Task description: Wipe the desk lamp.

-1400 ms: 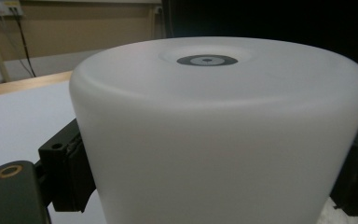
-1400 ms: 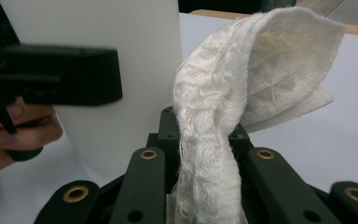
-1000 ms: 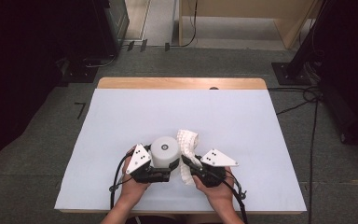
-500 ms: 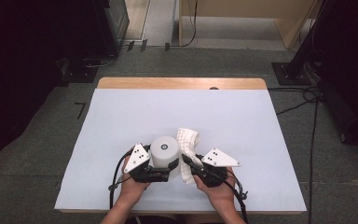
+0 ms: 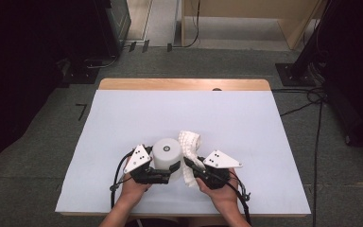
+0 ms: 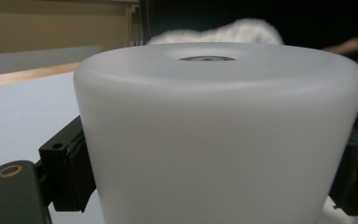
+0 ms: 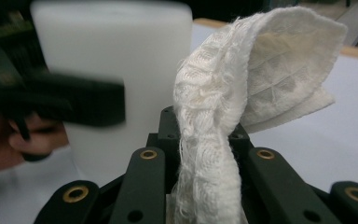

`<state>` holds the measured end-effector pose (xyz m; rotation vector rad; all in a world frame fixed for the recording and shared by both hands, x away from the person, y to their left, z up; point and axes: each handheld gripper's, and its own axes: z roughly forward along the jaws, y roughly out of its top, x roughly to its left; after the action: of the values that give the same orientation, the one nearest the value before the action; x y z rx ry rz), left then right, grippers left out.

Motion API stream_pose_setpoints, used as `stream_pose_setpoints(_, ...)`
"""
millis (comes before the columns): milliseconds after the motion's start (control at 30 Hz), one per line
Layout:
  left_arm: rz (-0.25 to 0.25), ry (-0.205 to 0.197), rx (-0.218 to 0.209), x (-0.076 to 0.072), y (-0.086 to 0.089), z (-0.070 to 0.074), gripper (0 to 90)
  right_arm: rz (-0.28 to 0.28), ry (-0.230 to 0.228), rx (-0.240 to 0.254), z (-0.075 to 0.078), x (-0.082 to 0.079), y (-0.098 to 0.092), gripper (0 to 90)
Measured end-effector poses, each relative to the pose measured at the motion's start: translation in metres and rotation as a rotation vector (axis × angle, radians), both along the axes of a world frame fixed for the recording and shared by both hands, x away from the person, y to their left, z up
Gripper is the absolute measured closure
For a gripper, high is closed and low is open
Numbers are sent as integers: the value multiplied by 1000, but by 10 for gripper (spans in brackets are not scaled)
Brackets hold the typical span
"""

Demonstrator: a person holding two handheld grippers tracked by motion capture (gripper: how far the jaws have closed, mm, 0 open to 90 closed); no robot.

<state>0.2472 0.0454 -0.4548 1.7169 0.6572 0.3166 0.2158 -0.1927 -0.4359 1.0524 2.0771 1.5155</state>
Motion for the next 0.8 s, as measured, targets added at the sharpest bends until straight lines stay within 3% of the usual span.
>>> stream_pose_setpoints(100, -12, 0, 35, 2, -5, -10, 88, -11, -31, 1, 6, 0, -6, 756)
stream_pose_setpoints(200, 7, -29, 61, 5, -8, -19, 88, -30, -22, -18, 2, 2, -9, 756)
stream_pose_setpoints(333, -24, -113, 84, 4, -7, -29, 87, -66, -8, -31, -4, 6, -15, 757)
stream_pose_setpoints(400, -22, -114, 98, 3, -6, -29, 87, -82, 0, -26, -7, 7, -18, 757)
stream_pose_setpoints(500, 7, -110, 79, -1, -4, -31, 85, -78, 16, -36, -13, 6, -17, 757)
stream_pose_setpoints(633, 100, -59, 111, -8, -8, -26, 7, -73, 22, -48, -19, 7, -14, 756)
stream_pose_setpoints(733, 204, -2, 73, -19, -12, -25, 0, -75, 25, -47, -19, 5, -14, 757)
stream_pose_setpoints(767, 234, 2, 87, -21, -17, -26, 0, -73, 27, -47, -20, 5, -14, 757)
stream_pose_setpoints(800, 269, -6, 130, -22, -22, -27, 0, -74, 29, -48, -20, 6, -14, 757)
